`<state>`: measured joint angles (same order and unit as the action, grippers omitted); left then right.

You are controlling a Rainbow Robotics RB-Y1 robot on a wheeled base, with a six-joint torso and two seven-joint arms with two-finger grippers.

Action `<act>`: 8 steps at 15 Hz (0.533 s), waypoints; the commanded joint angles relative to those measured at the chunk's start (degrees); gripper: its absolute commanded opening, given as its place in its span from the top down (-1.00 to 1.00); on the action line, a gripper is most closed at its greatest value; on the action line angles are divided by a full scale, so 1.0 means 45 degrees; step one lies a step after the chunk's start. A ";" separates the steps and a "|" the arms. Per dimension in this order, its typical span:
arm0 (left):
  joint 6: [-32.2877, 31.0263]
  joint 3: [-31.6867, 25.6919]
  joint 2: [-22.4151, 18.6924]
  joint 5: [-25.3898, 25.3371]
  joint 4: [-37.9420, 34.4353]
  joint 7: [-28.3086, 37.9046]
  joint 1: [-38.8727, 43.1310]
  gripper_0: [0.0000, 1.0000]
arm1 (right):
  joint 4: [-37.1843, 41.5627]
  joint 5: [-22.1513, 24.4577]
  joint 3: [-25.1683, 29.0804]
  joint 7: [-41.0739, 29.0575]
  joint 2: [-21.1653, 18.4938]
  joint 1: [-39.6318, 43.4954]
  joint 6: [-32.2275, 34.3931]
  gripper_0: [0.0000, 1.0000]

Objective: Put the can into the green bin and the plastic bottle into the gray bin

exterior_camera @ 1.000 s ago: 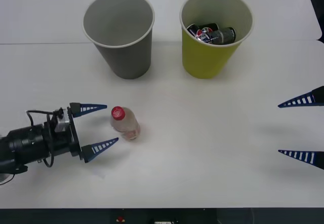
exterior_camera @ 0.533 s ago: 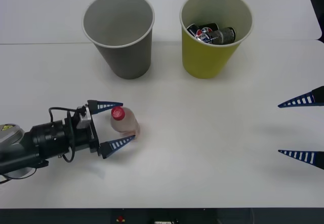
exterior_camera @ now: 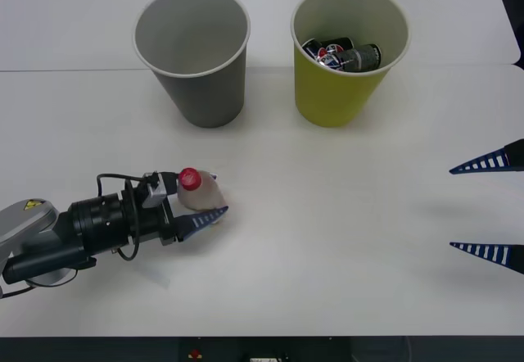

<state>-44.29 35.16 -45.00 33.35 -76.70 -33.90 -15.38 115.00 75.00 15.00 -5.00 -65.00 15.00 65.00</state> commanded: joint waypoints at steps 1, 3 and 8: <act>-0.0022 -0.0001 0.0000 0.0010 -0.0005 0.0013 0.0000 1.00 | 0.0000 0.0000 0.0000 0.0000 0.0000 0.0000 0.0000 -1.00; -0.0139 -0.0001 0.0000 0.0029 -0.0005 0.0033 0.0020 1.00 | 0.0000 0.0000 0.0000 0.0000 0.0000 0.0000 0.0000 -1.00; -0.0159 -0.0079 -0.0801 0.0205 -0.0787 0.0795 0.0039 1.00 | 0.0000 0.0000 0.0000 0.0000 0.0000 0.0000 0.0000 -1.00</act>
<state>-44.97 34.93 -47.81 33.88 -79.49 -31.36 -15.22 115.00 75.00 15.00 -5.00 -65.00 15.00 65.00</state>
